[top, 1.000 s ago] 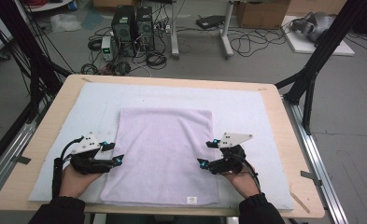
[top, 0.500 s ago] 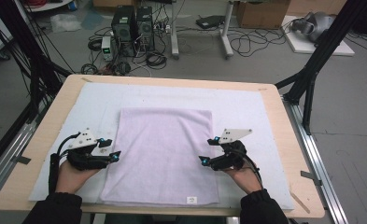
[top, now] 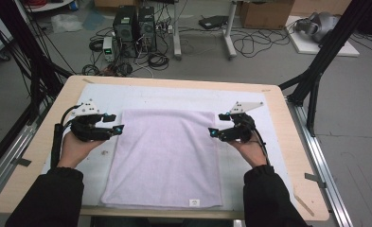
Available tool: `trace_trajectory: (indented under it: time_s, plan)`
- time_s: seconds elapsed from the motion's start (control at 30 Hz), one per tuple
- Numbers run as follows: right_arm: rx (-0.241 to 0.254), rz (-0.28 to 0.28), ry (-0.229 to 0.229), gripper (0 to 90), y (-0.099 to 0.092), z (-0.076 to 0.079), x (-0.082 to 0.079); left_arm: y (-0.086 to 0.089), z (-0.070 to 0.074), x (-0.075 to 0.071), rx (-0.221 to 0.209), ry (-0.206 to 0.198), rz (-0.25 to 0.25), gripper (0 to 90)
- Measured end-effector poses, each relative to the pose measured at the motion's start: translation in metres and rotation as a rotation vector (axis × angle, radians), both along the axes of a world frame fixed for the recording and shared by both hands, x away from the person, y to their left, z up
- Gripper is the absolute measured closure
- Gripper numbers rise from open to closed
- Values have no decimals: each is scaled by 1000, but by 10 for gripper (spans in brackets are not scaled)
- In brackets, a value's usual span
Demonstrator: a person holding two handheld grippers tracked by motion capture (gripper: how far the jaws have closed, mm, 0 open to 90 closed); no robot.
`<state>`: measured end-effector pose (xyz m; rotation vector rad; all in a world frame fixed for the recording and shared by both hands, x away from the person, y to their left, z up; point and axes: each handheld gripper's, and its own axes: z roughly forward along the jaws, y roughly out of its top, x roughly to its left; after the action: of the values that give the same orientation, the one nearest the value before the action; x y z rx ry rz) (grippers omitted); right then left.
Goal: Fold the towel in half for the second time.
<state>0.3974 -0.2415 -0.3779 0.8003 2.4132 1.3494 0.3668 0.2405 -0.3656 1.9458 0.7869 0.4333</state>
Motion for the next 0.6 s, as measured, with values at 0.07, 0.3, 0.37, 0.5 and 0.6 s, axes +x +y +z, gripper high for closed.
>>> trace_trajectory:
  time_s: [0.07, 0.3, 0.37, 0.5, 0.6]
  plan:
    - [-10, -7, 1, 226, 1, 1, 11, -1, -3, 7, -1, -6, 6, 447]
    - [-37, -43, 16, 260, -1, -25, 34, -2, -31, 34, 1, 25, 16, 487]
    - [-35, -2, 26, 317, -2, -31, 38, -2, -38, 40, 11, 38, 10, 509]
    - [-62, -41, 48, 301, -5, -44, 46, 2, -51, 50, 33, 92, 49, 489]
    - [-71, -50, 73, 314, -8, -52, 51, 0, -59, 54, 50, 112, 38, 507]
